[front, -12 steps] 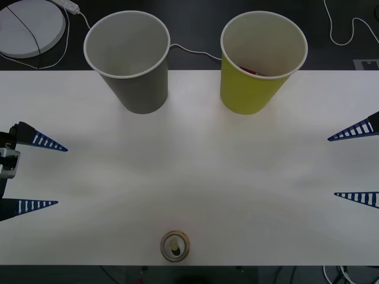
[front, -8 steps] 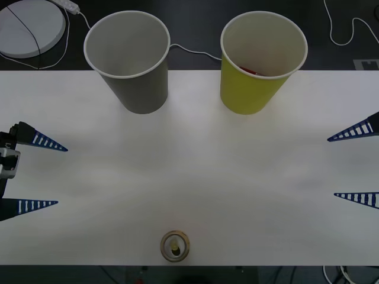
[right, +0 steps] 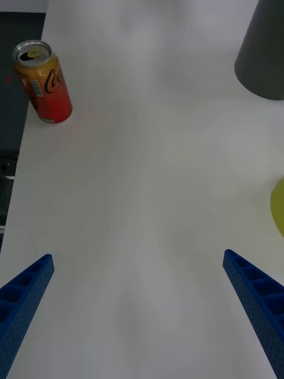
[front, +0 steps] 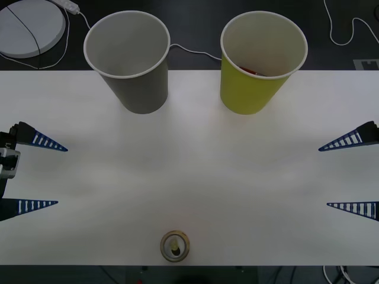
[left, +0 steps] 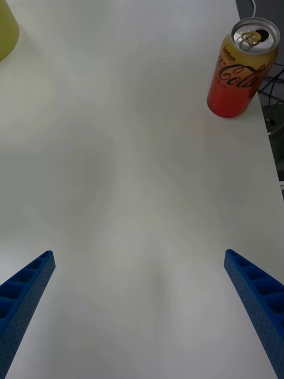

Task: Put the can into the green bin and the plastic bottle into the gray bin

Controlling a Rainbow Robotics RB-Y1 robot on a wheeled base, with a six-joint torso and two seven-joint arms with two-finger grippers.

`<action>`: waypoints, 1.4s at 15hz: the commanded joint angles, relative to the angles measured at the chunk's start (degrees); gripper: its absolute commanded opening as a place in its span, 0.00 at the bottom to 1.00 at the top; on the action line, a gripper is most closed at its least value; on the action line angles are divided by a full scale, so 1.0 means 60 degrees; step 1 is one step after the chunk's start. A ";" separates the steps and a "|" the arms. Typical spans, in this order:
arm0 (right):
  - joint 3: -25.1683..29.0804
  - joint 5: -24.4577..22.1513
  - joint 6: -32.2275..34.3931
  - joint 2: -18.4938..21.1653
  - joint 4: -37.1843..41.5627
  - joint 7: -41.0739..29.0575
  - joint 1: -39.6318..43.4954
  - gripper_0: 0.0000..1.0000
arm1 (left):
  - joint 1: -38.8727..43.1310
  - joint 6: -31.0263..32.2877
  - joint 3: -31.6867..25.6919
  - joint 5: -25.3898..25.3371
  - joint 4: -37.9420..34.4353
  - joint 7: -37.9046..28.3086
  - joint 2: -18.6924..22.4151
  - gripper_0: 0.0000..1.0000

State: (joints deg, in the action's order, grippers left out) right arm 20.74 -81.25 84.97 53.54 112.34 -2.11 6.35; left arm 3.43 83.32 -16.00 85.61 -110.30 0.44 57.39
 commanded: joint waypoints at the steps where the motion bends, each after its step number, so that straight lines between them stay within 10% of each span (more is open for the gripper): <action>1: -0.0145 0.0065 0.0032 -0.0355 -0.0281 0.1010 0.0054 1.00 | 0.0000 0.0001 0.0000 0.0000 0.0000 0.0000 0.0000 1.00; 11: -0.2108 0.1852 0.0047 -0.0999 -0.2889 0.4335 0.0040 1.00 | 0.0000 0.0001 0.0000 0.0000 0.0000 0.0000 0.0000 1.00; 21: -0.2914 0.1720 0.0150 -0.3196 -0.4676 0.5522 0.0054 1.00 | 0.0000 0.0001 0.0000 0.0000 0.0000 0.0000 0.0000 1.00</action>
State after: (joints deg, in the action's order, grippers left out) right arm 3.39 -70.40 85.85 35.22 84.62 30.65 6.63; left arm 3.43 83.33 -16.00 85.61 -110.30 0.44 57.39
